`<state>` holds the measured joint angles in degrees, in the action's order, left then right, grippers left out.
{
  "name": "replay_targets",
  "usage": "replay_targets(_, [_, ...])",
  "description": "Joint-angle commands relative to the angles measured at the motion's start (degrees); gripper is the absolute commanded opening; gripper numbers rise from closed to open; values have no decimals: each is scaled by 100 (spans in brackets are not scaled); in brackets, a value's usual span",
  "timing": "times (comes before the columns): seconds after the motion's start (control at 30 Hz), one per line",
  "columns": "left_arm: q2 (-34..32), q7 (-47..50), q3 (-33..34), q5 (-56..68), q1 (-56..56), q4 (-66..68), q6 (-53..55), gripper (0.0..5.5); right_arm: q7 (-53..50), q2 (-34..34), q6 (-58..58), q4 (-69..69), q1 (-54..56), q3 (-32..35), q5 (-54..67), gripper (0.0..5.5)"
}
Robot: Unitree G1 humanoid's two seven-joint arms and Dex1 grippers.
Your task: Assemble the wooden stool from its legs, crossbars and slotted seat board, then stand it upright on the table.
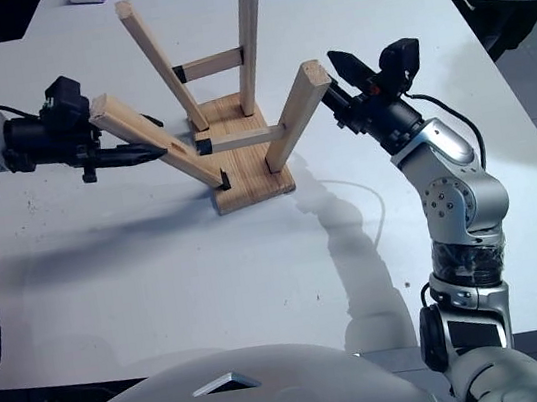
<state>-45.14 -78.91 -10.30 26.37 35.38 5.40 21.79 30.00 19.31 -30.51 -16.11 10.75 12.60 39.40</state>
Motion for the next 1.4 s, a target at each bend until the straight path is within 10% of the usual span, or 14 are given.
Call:
replay_targets(0.03, [95,250,-279,-316,-56,-488,328,203,-116,6,-142,-96,75,-30,85,319])
replay_targets(0.4, [102,899,-252,-432,-323,-1127,1042,203,-789,393,-205,-689,770,786,547,319])
replay_targets(0.6, [185,1471,-199,-358,-592,-1690,1591,203,-2062,292,-815,-2415,2020,287,2306,223])
replay_targets(1.17, [557,2195,-511,-384,13,-1827,2486,203,-1247,1146,178,-1488,260,-3895,-2724,0])
replay_targets(1.4, [555,2219,-617,-395,-65,-1966,2514,203,-1064,505,376,-1833,593,-2858,-2217,0])
